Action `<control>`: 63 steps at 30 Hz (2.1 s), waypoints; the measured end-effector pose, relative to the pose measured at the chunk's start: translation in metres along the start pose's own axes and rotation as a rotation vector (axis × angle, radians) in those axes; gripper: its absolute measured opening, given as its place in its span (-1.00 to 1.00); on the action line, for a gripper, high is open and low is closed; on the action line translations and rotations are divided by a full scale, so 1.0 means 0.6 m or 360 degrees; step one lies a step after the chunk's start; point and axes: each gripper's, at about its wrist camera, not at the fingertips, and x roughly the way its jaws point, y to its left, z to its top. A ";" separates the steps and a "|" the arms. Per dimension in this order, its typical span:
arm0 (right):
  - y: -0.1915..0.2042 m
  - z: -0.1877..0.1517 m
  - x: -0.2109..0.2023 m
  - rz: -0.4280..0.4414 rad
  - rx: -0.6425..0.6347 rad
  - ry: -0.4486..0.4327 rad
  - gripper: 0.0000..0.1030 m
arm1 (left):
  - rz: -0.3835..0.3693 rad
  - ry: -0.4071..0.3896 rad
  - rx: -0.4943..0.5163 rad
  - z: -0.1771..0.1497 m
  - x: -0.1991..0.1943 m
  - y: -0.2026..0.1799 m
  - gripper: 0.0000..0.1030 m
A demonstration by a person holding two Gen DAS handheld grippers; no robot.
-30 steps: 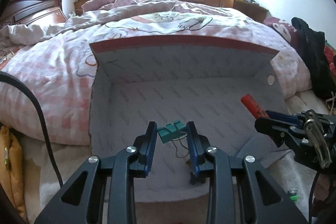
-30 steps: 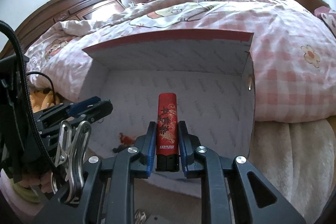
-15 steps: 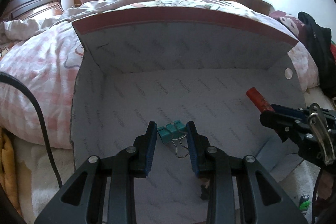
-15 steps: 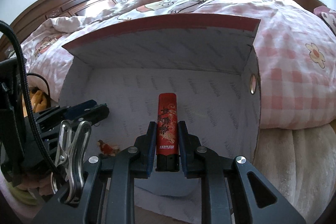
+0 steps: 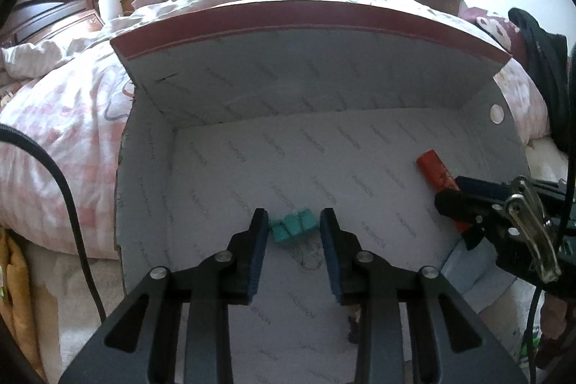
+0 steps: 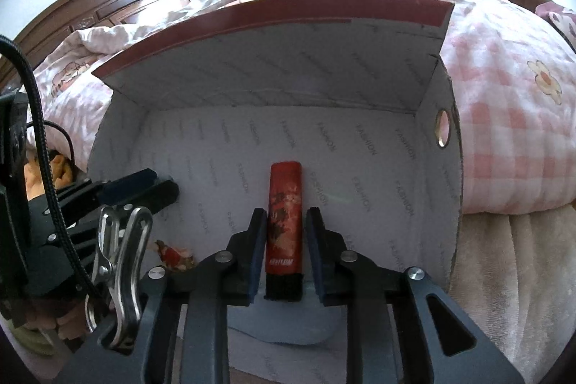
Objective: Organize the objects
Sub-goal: 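Open both grippers to drop the clip and lighter into the box, then withdraw both grippers from the box toward the remaining items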
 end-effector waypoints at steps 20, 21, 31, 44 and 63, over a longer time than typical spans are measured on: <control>0.028 -0.024 -0.082 0.0071 -0.0008 -0.0085 -0.20 | 0.0026 -0.0078 0.0019 -0.016 -0.086 -0.023 0.19; 0.030 -0.027 -0.086 0.0076 -0.0007 -0.0083 -0.20 | 0.0025 -0.0078 0.0019 -0.018 -0.091 -0.024 0.20; 0.042 -0.055 -0.127 0.0108 0.0027 -0.0079 -0.20 | 0.0016 -0.0105 -0.0005 -0.041 -0.147 -0.031 0.20; 0.055 -0.110 -0.178 0.0131 0.0065 -0.0054 -0.20 | 0.0008 -0.0105 -0.0034 -0.098 -0.213 -0.038 0.20; 0.063 -0.190 -0.213 0.0137 0.0096 0.0027 -0.20 | 0.0003 -0.0084 -0.0063 -0.173 -0.275 -0.044 0.20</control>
